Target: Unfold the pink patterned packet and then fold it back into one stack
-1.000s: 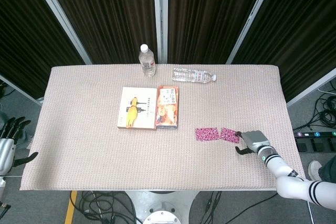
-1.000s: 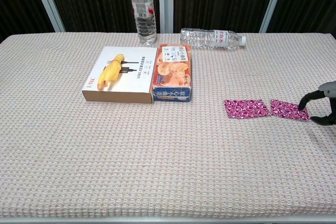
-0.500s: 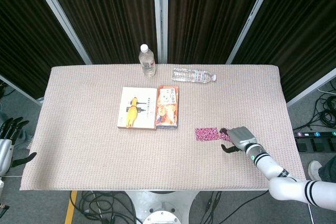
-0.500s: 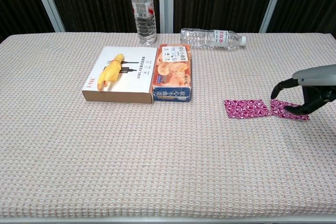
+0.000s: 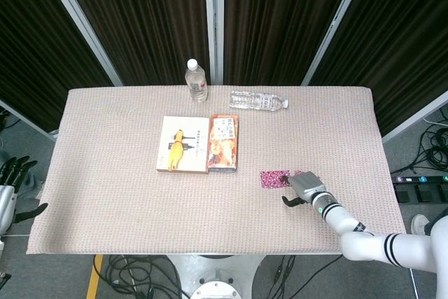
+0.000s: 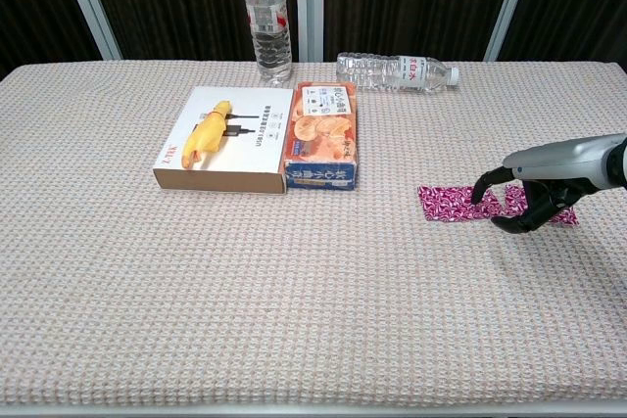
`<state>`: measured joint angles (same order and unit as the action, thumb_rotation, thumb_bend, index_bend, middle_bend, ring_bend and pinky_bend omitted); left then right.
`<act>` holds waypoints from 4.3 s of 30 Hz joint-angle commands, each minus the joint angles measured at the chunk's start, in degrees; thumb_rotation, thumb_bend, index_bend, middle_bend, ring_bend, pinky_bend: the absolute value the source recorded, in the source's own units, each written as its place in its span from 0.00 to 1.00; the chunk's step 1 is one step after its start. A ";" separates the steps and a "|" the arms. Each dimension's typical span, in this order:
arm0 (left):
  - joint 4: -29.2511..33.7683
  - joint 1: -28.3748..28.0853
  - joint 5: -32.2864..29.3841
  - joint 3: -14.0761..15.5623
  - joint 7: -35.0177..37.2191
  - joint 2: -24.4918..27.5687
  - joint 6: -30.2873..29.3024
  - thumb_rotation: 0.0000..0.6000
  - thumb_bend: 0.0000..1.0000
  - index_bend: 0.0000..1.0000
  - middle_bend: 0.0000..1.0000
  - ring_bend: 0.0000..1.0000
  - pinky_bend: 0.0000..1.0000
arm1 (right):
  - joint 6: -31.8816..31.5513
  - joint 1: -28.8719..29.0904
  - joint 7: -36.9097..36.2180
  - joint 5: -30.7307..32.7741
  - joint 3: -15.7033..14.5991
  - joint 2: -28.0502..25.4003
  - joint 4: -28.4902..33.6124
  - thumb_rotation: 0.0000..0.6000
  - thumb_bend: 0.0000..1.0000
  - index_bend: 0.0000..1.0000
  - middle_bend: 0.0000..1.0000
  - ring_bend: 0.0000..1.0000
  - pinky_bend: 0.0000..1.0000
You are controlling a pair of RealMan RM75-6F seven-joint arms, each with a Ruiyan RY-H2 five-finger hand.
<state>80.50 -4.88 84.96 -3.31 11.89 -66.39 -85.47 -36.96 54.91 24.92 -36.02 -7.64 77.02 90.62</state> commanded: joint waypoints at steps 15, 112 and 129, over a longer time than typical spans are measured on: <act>-1.06 0.16 -0.43 -0.02 1.14 0.04 0.37 1.00 0.00 0.21 0.22 0.09 0.27 | 0.66 3.12 0.95 4.43 -0.62 3.50 -4.02 0.46 0.40 0.18 1.00 1.00 1.00; -5.22 0.09 -1.34 -0.51 5.24 -0.91 1.59 1.00 0.00 0.21 0.22 0.09 0.27 | -0.16 11.33 4.76 14.95 -4.36 4.85 -4.61 0.46 0.41 0.18 1.00 1.00 1.00; -5.81 0.18 -1.54 -0.59 6.00 -0.91 1.73 1.00 0.00 0.21 0.22 0.09 0.27 | -0.52 12.13 4.42 14.79 -3.76 4.10 -4.07 0.45 0.41 0.17 1.00 1.00 1.00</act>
<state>74.69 -4.70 83.42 -3.89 17.89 -67.31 -83.73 -37.17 66.97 29.37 -20.99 -11.52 81.49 86.16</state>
